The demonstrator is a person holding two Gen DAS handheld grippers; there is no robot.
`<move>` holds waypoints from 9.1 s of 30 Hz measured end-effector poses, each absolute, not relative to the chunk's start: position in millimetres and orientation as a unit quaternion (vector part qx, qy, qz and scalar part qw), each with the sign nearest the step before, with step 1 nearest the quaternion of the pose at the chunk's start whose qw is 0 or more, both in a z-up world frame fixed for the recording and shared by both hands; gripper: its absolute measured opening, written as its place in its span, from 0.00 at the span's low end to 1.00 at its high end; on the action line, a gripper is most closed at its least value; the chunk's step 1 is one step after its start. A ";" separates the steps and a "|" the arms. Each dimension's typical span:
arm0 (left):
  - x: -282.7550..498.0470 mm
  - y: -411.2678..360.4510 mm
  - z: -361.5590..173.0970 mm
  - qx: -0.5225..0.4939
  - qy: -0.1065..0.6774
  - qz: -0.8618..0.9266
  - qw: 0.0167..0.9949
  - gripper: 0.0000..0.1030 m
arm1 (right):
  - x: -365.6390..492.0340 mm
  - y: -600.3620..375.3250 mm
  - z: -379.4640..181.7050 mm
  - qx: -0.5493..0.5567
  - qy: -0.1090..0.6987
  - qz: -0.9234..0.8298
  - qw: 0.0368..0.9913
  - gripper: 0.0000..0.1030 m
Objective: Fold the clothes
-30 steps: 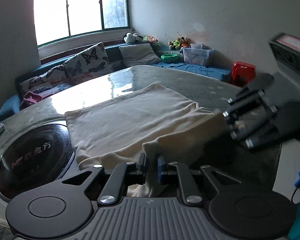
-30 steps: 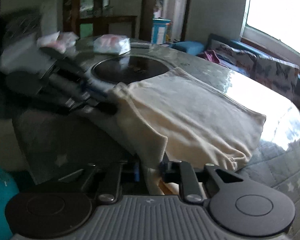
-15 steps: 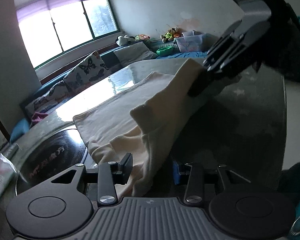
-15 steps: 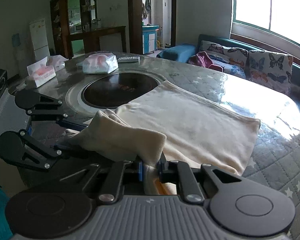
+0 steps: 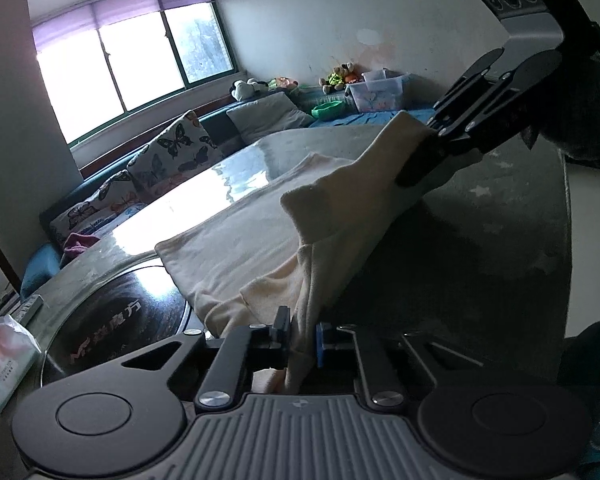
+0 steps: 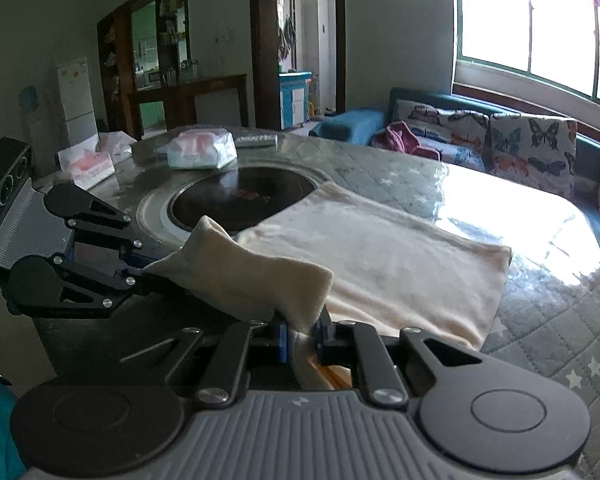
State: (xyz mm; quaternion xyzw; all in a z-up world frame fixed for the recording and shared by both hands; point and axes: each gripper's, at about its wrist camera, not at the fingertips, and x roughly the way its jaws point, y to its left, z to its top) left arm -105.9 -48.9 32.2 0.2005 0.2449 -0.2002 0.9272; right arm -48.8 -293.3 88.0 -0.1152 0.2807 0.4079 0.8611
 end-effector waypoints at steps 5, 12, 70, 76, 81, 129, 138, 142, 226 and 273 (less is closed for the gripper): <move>-124.6 -46.5 50.5 0.182 0.241 -0.209 0.930 0.12 | -66.1 -302.7 103.3 -0.112 0.271 0.422 0.858 0.10; -164.6 -45.2 81.3 0.157 0.240 -0.232 0.930 0.12 | -86.5 -313.4 120.2 -0.099 0.271 0.433 0.854 0.10; 37.9 -20.5 57.2 0.045 0.306 -0.088 0.947 0.30 | 72.5 -262.1 58.9 -0.048 0.329 0.327 0.885 0.26; 45.8 -41.3 54.0 0.032 0.315 -0.122 0.941 0.30 | 79.6 -242.8 43.7 -0.074 0.348 0.325 0.876 0.25; 52.4 -53.3 50.4 0.025 0.323 -0.138 0.936 0.30 | 70.1 -275.4 63.8 -0.054 0.327 0.304 0.893 0.25; 10.8 -62.7 42.3 0.005 0.312 -0.122 0.942 0.32 | 31.9 -321.7 52.8 -0.039 0.291 0.218 0.931 0.06; 20.6 -29.6 40.0 -0.013 0.316 -0.070 0.946 0.34 | 53.3 -296.7 39.9 -0.040 0.311 0.245 0.918 0.07; 25.2 -13.9 36.3 -0.033 0.324 -0.058 0.944 0.34 | 55.9 -302.5 38.7 -0.037 0.319 0.231 0.918 0.07; -38.1 -30.0 56.4 -0.008 0.283 -0.084 0.955 0.34 | -35.8 -287.9 62.1 -0.127 0.283 0.324 0.894 0.16; 69.5 -57.9 40.5 0.003 0.317 -0.105 0.943 0.34 | 82.1 -259.9 44.2 -0.065 0.340 0.290 0.892 0.24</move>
